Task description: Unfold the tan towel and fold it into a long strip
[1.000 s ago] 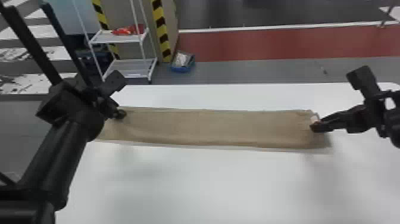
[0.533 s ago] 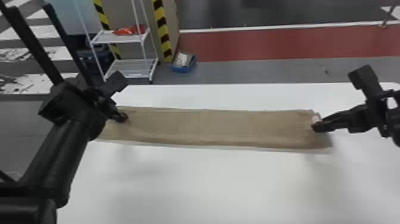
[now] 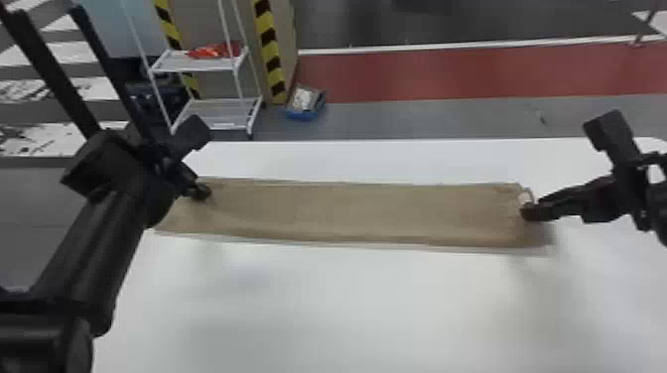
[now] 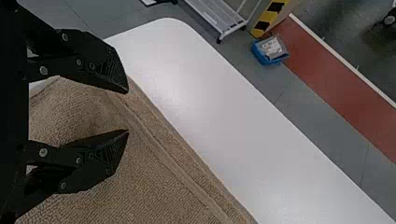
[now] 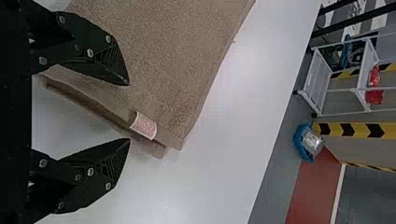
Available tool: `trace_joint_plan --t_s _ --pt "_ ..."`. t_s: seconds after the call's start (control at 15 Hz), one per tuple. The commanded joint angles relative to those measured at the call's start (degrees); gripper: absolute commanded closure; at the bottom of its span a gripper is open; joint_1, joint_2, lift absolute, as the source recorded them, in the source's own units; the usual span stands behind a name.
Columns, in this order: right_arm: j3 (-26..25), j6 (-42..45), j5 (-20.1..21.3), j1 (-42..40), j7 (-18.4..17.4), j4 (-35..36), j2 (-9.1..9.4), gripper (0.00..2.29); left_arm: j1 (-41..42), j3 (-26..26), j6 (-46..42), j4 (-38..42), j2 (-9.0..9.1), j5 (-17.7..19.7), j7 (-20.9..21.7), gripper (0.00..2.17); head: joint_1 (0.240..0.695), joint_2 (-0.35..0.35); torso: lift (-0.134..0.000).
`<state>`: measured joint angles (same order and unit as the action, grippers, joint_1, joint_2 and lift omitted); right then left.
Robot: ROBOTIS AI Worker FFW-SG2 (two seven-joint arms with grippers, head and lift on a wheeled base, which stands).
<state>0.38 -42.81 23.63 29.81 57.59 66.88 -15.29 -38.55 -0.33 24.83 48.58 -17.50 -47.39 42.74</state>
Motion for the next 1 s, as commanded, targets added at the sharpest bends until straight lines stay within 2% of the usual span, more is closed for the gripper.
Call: trace_joint_plan --t_s 0.0,0.07,0.47,0.53,0.73,0.93 --pt "-0.12 0.31 -0.07 -0.11 -0.02 0.00 -0.01 0.54 -0.03 -0.11 0.09 -0.07 -0.08 -0.25 0.32 0.87 0.695 0.119 -0.123" --pt "-0.20 0.48 -0.16 -0.11 -0.02 0.00 -0.01 0.54 -0.03 -0.02 0.09 -0.07 -0.08 -0.43 0.15 1.10 0.695 0.119 -0.123" --pt "-0.38 0.48 -0.16 -0.11 -0.02 0.00 -0.01 0.54 0.93 0.33 0.09 0.90 -0.25 -0.34 0.41 1.14 0.695 0.121 -0.123" --pt "-0.38 0.48 -0.16 -0.11 -0.02 -0.09 -0.01 0.54 1.02 0.42 0.09 1.16 -0.34 -0.25 0.32 1.26 0.695 0.121 -0.123" --pt "-0.38 0.48 0.01 -0.11 -0.02 -0.09 -0.01 0.54 2.95 0.86 0.79 7.40 -0.25 1.68 1.47 1.26 0.695 0.120 -0.123" --pt "-0.29 -0.05 0.01 -0.19 -0.02 0.00 0.08 0.54 2.87 1.04 1.14 8.28 0.36 1.95 -0.03 1.26 0.695 0.111 -0.123"
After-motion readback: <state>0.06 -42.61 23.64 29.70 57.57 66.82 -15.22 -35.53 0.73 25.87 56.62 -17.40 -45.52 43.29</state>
